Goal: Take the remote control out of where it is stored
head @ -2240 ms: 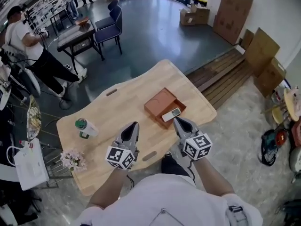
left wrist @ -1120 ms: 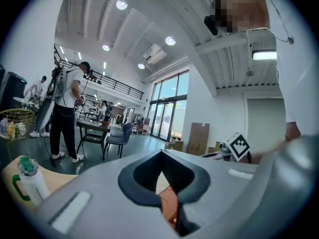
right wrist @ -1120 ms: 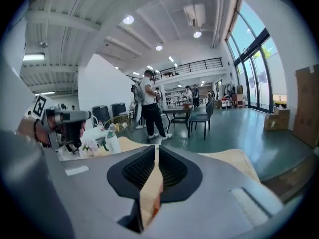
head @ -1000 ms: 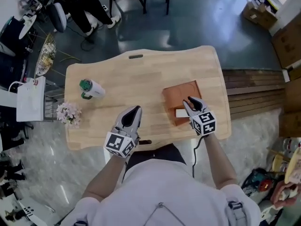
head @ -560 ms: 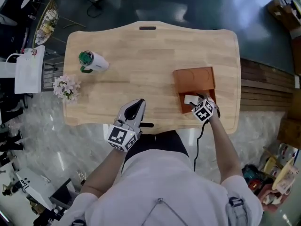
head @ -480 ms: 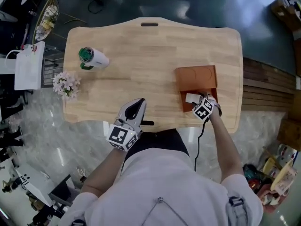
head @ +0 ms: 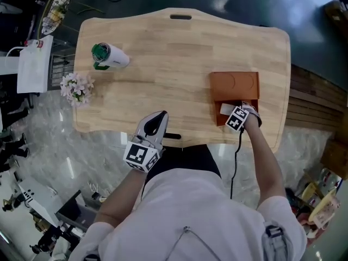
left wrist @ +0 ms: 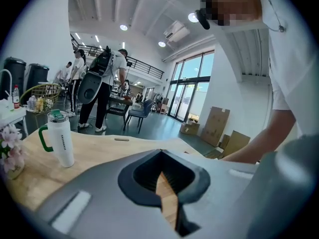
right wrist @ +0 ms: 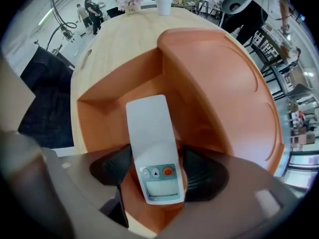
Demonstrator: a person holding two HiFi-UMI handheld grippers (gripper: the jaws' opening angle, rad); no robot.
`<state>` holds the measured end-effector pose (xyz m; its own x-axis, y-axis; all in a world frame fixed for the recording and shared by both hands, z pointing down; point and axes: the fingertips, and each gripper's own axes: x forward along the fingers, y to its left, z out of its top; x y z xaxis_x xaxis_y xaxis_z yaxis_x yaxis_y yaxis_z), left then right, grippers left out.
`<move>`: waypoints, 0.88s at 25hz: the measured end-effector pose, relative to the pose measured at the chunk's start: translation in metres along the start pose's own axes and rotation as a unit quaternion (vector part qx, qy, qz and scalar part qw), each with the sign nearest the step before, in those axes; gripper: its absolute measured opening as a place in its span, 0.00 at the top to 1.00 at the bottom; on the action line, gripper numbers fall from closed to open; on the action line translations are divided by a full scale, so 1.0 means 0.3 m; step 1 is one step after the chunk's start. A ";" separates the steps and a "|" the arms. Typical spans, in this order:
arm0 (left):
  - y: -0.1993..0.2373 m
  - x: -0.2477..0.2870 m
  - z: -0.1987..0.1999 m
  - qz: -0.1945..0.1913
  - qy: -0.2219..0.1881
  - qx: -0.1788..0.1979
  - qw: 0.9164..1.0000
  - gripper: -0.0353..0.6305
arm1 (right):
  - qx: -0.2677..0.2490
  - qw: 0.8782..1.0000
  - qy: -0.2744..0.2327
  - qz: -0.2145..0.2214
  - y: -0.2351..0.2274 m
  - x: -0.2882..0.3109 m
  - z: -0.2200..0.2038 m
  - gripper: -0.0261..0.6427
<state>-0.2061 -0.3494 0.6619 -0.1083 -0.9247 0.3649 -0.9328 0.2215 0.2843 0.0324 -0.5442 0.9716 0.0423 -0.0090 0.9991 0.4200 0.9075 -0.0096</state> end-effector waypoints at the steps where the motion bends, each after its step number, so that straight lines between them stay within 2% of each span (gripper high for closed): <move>1: 0.002 0.000 -0.003 0.001 0.000 0.000 1.000 0.95 | 0.000 1.000 0.002 0.000 0.001 0.001 0.001 0.44; 13: 0.015 -0.027 0.035 -0.007 -0.004 0.006 1.000 0.95 | 0.002 1.000 -0.006 -0.012 -0.001 -0.050 0.020 0.53; 19: 0.015 -0.046 0.058 -0.021 -0.009 0.016 1.000 0.94 | -0.004 1.000 -0.017 -0.023 0.031 -0.157 0.037 0.53; 22: 0.011 -0.042 0.091 -0.034 -0.015 0.024 0.999 0.94 | 0.019 0.998 -0.051 -0.043 0.025 -0.279 0.063 0.53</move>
<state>-0.2170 -0.3453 0.6340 -0.0538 -0.9462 0.3191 -0.9535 0.1436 0.2649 0.0148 -0.5287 0.8888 -0.0852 -0.0472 0.9952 0.3826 0.9208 0.0764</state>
